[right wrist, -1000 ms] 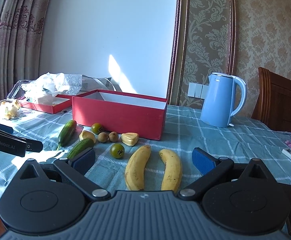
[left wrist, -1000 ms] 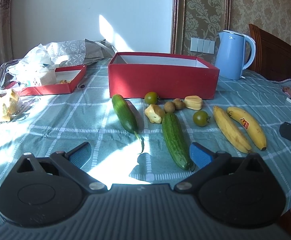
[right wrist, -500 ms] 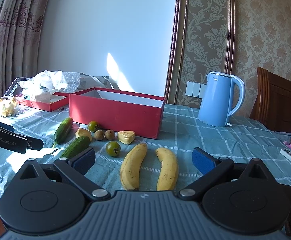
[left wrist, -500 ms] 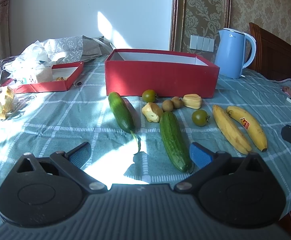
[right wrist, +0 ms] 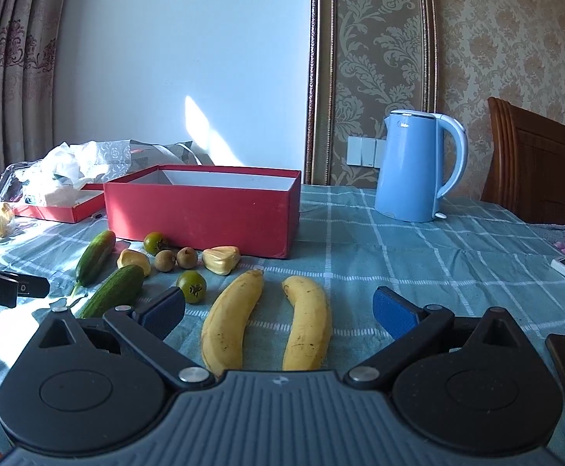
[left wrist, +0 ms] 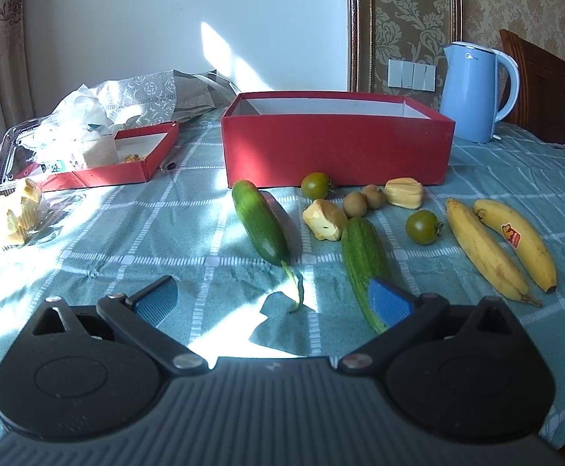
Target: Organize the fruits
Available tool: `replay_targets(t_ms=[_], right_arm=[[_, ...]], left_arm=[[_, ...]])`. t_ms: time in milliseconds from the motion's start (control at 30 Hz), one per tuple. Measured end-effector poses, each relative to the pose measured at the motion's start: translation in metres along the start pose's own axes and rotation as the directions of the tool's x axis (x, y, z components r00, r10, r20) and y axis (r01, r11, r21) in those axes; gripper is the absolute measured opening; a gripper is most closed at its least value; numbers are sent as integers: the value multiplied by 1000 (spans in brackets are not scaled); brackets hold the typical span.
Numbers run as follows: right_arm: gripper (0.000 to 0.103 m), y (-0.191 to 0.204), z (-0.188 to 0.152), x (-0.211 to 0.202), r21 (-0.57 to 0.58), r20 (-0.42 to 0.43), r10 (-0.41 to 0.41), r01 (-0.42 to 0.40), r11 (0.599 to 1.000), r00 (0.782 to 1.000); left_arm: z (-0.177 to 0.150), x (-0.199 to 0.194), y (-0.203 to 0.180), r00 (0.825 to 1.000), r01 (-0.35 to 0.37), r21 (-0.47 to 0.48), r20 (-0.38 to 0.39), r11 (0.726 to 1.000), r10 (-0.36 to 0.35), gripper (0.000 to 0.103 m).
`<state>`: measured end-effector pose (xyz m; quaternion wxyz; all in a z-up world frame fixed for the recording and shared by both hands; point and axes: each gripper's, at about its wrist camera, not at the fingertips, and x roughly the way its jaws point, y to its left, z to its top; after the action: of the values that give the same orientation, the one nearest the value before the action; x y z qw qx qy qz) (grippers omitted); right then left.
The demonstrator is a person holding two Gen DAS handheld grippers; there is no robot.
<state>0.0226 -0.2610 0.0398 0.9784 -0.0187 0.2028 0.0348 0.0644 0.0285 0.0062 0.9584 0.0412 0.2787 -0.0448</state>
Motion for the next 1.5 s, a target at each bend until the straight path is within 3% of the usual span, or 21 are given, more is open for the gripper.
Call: replay_targets(t_ms=[200, 300, 433, 533, 700, 800, 900, 1000, 1167, 1267, 1433, 1467, 1500], right_arm=[[103, -1, 10, 10, -38, 42, -42, 44, 998, 998], [103, -1, 14, 17, -81, 18, -28, 29, 996, 999], [103, -6, 19, 26, -25, -10, 23, -24, 999, 1000], [103, -7, 21, 32, -9, 11, 6, -6, 1000, 1000], [103, -8, 28, 42, 4, -57, 24, -23, 1000, 998], [103, -4, 35, 44, -38, -90, -2, -1, 999, 996], [103, -8, 37, 45, -51, -91, -18, 14, 999, 996], [103, -18, 32, 47, -41, -91, -1, -3, 999, 996], [103, -14, 17, 49, -50, -138, 37, -45, 998, 990], [103, -6, 11, 52, -90, -154, 5, -19, 996, 988], [103, -9, 15, 43, -84, -110, 13, -22, 996, 994], [101, -12, 17, 44, -75, -105, 18, -26, 997, 994], [89, -14, 18, 45, -72, -104, 16, -24, 997, 994]], left_arm=[[9, 0, -7, 998, 1, 18, 57, 1000, -2, 103], [16, 16, -9, 1000, -14, 28, 3, 1000, 14, 103], [22, 32, -5, 995, -62, 30, -78, 998, 65, 103], [23, 24, -1, 998, -42, 31, -44, 999, 43, 103], [31, 8, -1, 998, -42, 28, 45, 999, 41, 103], [40, 16, -3, 1000, -3, 29, -25, 1000, 4, 103], [42, 23, -9, 1000, -8, 66, -29, 998, 10, 93], [39, 24, -6, 1000, 5, 52, 12, 999, -6, 92], [27, 24, 2, 999, 34, -39, 14, 999, -34, 90], [25, 27, 0, 1000, 24, -35, -10, 999, -25, 89], [29, 31, -8, 999, -2, 4, -43, 1000, 2, 72], [29, 31, -9, 999, -10, 20, -42, 1000, 11, 68], [30, 32, -9, 999, -17, 24, -41, 1000, 18, 65]])
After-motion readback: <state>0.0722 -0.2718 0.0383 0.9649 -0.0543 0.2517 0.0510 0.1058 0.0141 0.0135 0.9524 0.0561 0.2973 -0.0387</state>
